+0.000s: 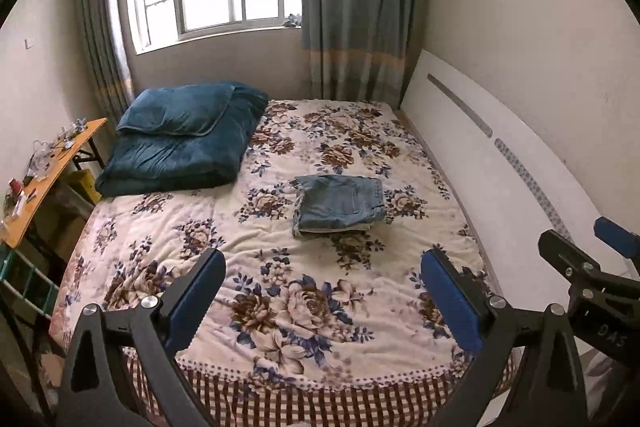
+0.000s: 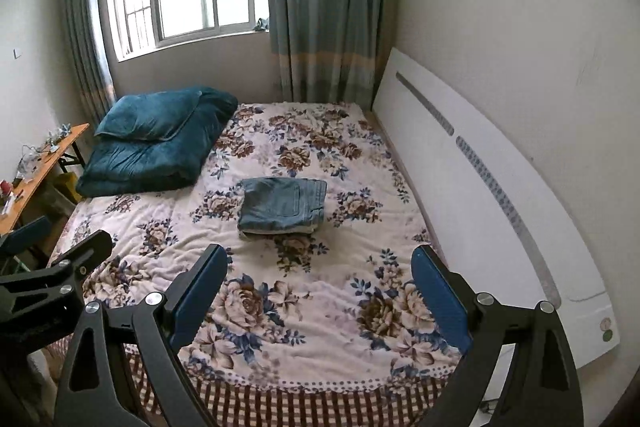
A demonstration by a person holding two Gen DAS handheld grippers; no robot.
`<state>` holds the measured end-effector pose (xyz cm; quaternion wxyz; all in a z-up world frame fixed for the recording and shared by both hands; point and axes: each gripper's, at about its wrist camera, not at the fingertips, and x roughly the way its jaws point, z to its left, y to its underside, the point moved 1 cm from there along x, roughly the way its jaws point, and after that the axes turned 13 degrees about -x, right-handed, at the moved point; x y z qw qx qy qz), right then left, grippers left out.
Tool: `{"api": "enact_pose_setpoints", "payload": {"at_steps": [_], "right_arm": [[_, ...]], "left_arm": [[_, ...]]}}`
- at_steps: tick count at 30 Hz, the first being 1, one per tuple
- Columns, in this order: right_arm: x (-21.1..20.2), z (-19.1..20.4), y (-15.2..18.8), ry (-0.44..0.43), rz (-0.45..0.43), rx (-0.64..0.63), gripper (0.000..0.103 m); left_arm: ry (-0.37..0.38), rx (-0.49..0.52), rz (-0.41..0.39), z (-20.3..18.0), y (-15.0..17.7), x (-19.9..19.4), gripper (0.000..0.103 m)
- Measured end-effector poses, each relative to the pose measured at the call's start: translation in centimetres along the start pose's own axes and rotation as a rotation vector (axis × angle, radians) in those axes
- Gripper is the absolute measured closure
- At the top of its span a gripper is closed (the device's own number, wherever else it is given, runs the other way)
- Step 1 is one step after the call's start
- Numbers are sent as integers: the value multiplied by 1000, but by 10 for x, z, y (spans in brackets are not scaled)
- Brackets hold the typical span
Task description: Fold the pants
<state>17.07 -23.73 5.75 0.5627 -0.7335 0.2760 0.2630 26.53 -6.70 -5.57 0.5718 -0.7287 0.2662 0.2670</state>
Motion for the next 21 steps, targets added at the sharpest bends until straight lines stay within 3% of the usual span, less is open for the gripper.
{"api": "enact_pose_setpoints", "payload": {"at_steps": [10,21], "right_arm": [[-5,-13,0,-42,42,16,6],[20,-26,-42,-79,97,7,6]], "left_arm": [[-29,-15,58,-2,4,1,3],[-52,-20,92,-18,-37,1,3]]}}
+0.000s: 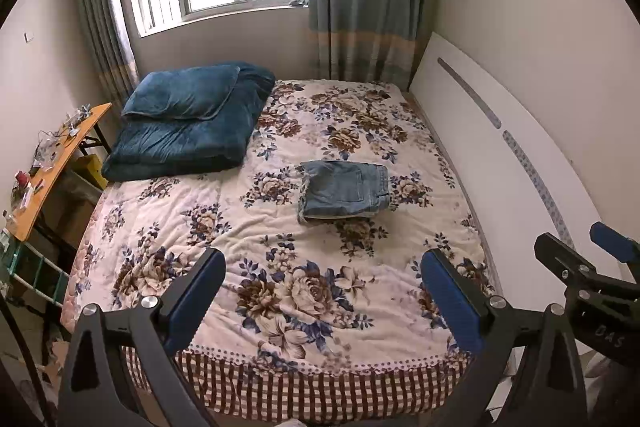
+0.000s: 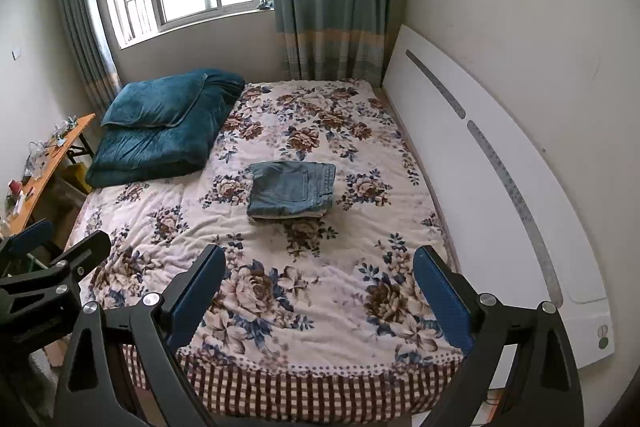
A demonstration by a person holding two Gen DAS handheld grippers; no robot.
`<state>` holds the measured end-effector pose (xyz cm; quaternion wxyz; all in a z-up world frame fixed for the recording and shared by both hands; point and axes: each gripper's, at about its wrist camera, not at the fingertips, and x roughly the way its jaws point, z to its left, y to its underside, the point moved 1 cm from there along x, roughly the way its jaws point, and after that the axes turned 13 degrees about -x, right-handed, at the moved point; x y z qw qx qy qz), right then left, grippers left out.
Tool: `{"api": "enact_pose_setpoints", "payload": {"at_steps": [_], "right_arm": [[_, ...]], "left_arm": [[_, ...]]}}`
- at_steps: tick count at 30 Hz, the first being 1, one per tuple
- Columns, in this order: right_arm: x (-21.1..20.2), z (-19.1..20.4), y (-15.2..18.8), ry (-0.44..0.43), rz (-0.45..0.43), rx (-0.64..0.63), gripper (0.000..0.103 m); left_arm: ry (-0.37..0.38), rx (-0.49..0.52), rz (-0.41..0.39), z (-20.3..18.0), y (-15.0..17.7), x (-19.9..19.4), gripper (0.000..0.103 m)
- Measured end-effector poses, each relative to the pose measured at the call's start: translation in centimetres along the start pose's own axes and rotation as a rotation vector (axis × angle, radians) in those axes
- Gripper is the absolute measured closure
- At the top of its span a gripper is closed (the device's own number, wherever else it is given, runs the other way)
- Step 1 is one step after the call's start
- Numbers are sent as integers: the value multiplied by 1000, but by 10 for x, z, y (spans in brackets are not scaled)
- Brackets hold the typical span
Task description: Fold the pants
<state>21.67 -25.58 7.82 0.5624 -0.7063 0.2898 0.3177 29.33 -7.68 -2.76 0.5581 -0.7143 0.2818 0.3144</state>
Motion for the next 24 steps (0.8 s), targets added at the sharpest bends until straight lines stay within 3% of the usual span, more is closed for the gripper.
{"api": "enact_pose_setpoints", "payload": {"at_steps": [17,24], "right_arm": [[10,0,-20,19,17,-21,6],[16,6,-25,12,31,-35,6]], "left_arm": [[-17,-9,0,5,-22,6,3],[-57,15,2,2,-24,13,0]]}}
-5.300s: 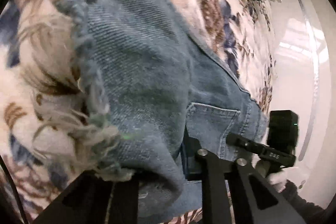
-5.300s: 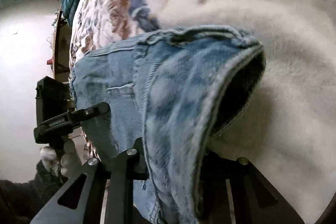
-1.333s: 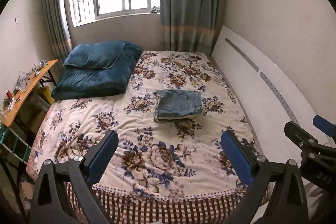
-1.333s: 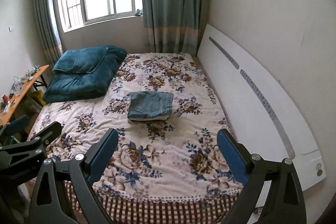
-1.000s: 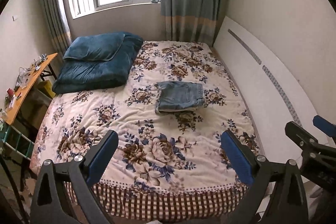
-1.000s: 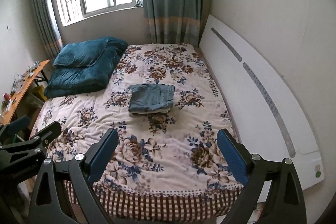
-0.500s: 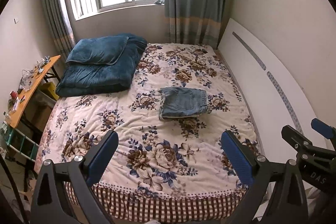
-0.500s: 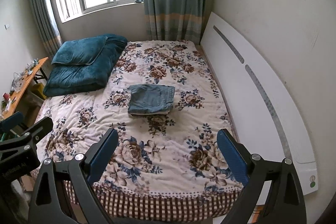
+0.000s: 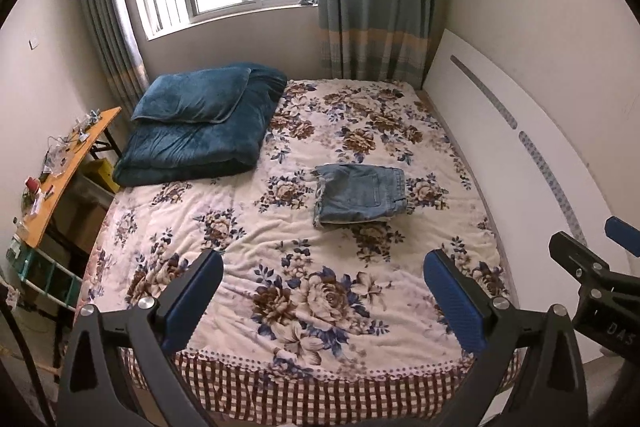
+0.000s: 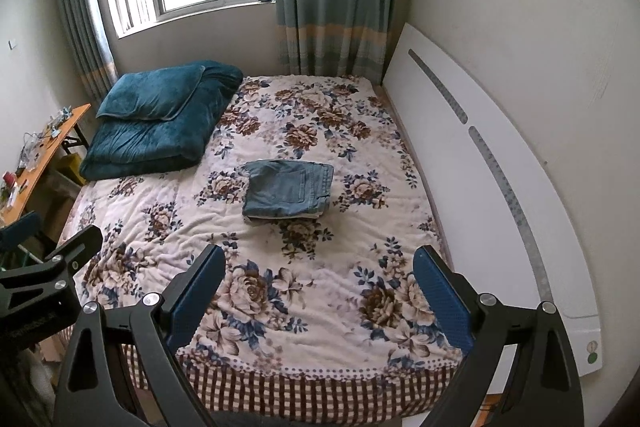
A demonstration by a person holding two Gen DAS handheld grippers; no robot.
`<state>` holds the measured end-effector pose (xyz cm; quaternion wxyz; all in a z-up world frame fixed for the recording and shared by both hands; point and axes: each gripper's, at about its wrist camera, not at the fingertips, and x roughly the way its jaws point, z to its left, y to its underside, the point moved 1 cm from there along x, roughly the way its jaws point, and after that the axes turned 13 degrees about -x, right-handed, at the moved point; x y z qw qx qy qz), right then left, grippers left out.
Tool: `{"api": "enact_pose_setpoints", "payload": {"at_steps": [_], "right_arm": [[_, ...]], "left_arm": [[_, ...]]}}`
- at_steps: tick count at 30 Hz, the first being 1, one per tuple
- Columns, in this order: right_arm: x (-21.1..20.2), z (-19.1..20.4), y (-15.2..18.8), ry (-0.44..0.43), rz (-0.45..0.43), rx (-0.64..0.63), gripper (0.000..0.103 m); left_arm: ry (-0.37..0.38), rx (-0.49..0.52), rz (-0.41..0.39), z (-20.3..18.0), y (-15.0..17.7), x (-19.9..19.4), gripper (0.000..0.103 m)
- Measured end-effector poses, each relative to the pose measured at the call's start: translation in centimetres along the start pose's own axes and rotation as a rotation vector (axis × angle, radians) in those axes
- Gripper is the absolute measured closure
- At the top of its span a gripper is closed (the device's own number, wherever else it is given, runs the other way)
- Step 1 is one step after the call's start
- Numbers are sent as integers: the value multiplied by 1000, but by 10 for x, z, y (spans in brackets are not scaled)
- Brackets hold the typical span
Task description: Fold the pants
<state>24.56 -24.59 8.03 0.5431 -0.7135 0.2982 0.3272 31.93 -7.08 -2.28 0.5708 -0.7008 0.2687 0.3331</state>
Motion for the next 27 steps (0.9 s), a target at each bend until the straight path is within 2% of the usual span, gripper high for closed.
{"api": "enact_pose_setpoints", "payload": {"at_steps": [27], "right_arm": [[9,0,-7,-17,10,2,6]], "left_arm": [[-12,-13,-5,2,-5,-1,0]]}}
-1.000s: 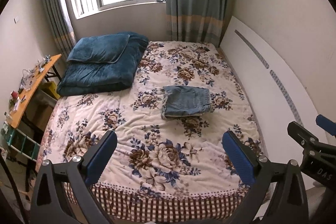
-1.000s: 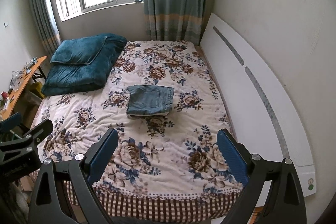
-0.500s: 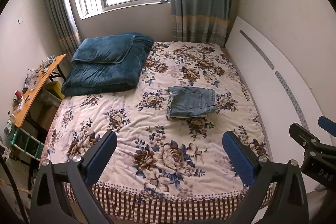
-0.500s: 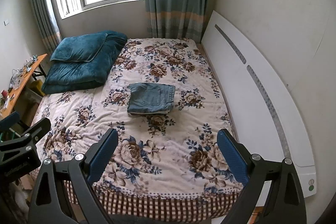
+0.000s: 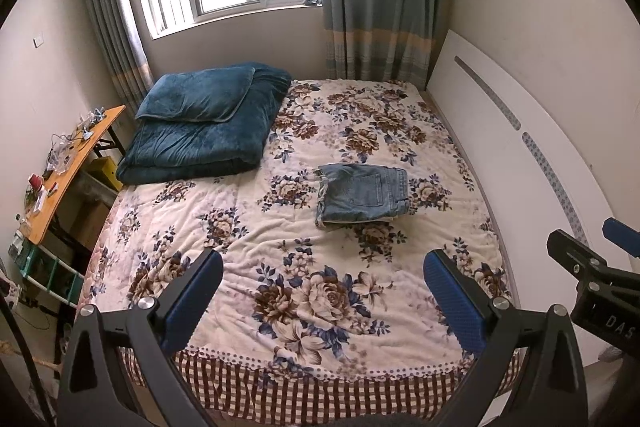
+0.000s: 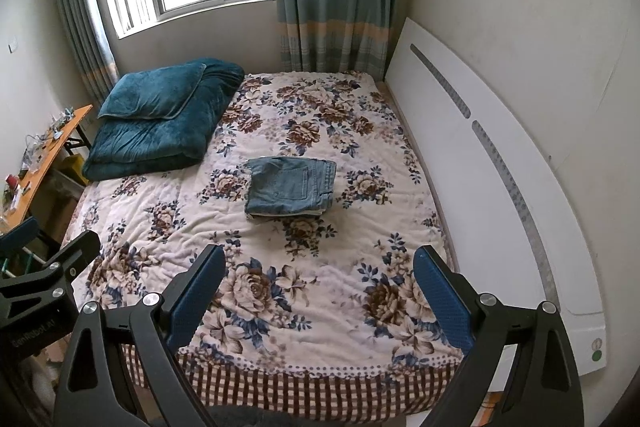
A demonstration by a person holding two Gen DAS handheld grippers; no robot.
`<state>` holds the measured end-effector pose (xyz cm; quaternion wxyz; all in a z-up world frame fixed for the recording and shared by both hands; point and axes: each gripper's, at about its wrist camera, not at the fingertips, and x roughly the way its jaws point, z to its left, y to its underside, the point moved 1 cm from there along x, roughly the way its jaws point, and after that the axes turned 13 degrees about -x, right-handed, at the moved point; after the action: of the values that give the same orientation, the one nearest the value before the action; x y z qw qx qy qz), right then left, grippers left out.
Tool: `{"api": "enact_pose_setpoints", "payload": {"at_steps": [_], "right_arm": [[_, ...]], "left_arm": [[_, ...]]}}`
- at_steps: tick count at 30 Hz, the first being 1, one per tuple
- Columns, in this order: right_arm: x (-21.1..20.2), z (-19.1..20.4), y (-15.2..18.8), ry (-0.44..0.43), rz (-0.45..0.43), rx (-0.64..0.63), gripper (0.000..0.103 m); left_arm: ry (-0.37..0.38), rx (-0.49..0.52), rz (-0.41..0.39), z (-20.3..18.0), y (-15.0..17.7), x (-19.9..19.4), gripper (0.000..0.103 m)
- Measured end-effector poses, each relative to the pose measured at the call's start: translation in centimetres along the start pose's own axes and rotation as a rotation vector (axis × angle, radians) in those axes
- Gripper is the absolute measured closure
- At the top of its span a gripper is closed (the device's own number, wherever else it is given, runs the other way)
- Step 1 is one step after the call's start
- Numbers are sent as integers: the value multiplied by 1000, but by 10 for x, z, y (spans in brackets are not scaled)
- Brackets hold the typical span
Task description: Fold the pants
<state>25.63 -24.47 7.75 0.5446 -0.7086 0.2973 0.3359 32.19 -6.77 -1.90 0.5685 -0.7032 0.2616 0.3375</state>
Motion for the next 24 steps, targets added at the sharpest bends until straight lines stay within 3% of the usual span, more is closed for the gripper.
{"api": "enact_pose_setpoints", "payload": {"at_steps": [24], "right_arm": [[-4,-12,12,-26,9,23,6]], "left_arm": [[-4,8,-5,-14,0,-4,0]]}}
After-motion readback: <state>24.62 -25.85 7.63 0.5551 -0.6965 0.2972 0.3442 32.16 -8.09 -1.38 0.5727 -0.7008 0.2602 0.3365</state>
